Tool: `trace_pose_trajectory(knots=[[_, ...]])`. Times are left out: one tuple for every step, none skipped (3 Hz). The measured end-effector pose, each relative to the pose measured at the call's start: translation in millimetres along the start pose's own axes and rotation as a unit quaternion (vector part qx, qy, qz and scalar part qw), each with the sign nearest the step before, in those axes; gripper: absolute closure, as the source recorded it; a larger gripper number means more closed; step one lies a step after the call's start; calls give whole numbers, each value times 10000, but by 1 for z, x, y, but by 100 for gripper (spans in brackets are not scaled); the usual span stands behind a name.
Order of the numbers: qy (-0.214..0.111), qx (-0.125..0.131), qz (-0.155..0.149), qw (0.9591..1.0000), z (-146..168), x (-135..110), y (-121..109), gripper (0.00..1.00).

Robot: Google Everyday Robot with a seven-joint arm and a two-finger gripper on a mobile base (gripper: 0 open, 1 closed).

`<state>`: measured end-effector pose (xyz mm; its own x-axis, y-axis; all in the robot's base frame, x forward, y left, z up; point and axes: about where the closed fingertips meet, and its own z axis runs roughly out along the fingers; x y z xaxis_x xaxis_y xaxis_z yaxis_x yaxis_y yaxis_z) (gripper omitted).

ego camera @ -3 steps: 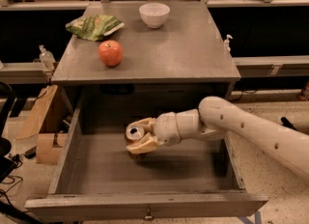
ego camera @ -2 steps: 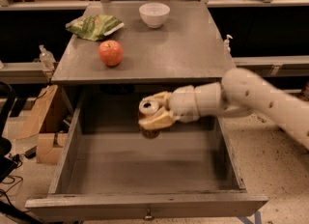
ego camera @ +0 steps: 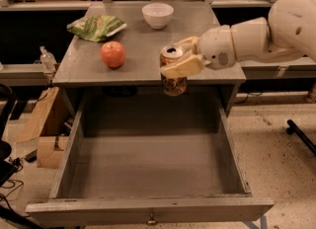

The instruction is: Pick orange can from top drawer and place on counter

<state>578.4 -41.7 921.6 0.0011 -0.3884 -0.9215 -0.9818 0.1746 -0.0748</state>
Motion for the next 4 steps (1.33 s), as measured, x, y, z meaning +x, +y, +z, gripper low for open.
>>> trace_pose_trajectory(knots=[[10,207,102,9997,-12,-21,-38,100],[-51,474,142,9988,-14,-37,-86,100],[-97,763,124,9970,-10,-42,-129,100],[-149,1081,279,9936,5,-20,-173,100]])
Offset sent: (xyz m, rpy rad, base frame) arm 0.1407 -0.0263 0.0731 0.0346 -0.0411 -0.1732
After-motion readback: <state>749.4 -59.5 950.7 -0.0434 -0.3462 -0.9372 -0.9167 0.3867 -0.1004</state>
